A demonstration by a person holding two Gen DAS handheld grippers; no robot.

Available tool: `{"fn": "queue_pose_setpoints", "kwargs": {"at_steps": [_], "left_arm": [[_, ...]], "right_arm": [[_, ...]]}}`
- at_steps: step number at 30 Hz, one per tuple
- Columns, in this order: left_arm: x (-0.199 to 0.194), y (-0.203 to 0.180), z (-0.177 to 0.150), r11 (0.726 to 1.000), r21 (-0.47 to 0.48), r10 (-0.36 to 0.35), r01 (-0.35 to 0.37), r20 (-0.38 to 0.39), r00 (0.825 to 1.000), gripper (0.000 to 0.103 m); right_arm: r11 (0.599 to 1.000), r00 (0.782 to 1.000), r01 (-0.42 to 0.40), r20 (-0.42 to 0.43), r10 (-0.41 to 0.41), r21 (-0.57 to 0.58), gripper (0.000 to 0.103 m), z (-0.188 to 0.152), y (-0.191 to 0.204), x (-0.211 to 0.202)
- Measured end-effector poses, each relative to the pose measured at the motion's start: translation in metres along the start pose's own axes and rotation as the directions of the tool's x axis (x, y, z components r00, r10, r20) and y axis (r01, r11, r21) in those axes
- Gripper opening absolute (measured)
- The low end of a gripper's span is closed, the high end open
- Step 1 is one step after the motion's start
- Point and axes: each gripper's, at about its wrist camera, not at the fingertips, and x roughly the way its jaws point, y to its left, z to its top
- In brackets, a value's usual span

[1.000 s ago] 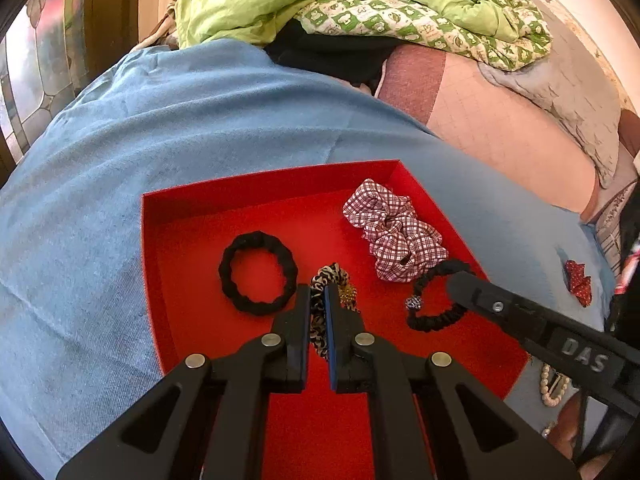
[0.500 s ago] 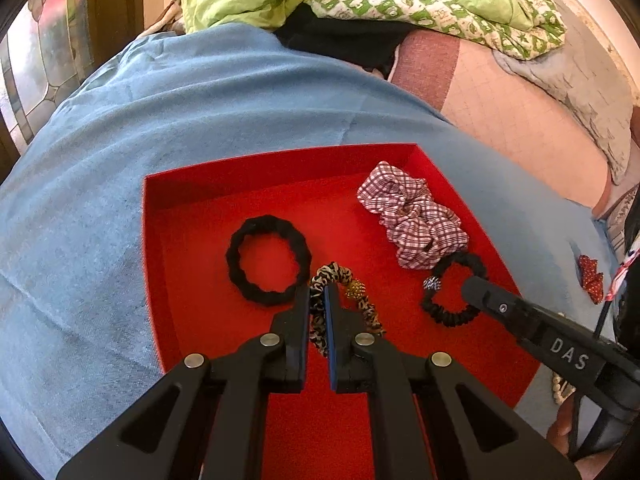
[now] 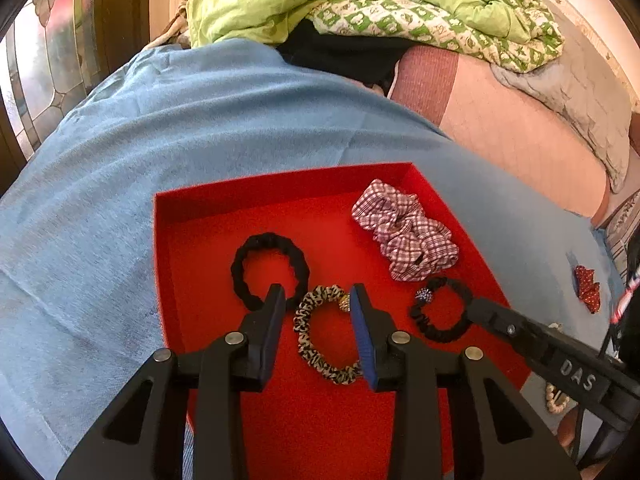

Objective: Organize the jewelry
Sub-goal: 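Move both open tools back to the remaining jewelry pile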

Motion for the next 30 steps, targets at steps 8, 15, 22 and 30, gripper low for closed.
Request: {"fn": "queue_pose_setpoints", "kwargs": {"at_steps": [8, 15, 22, 30], "left_arm": [[-0.020, -0.027, 0.003, 0.999, 0.045, -0.028, 0.025, 0.071, 0.997, 0.032], [-0.026, -0.066, -0.004, 0.989, 0.142, -0.058, 0.046, 0.083, 0.995, 0.032], [-0.031, -0.115, -0.027, 0.959, 0.267, -0.115, 0.093, 0.069, 0.991, 0.032], [-0.027, -0.165, -0.056, 0.912, 0.378, -0.177, 0.162, 0.006, 0.984, 0.032]], "right_arm": [[0.997, 0.997, -0.066, 0.031, 0.065, 0.031, 0.014, -0.011, -0.024, -0.040], [0.996, 0.995, -0.061, 0.089, 0.054, 0.072, 0.014, -0.025, -0.077, -0.098], [0.976, 0.994, 0.022, 0.102, -0.045, 0.218, 0.014, -0.059, -0.160, -0.135], [0.963, 0.997, 0.038, 0.057, -0.055, 0.265, 0.014, -0.065, -0.194, -0.134]]}}
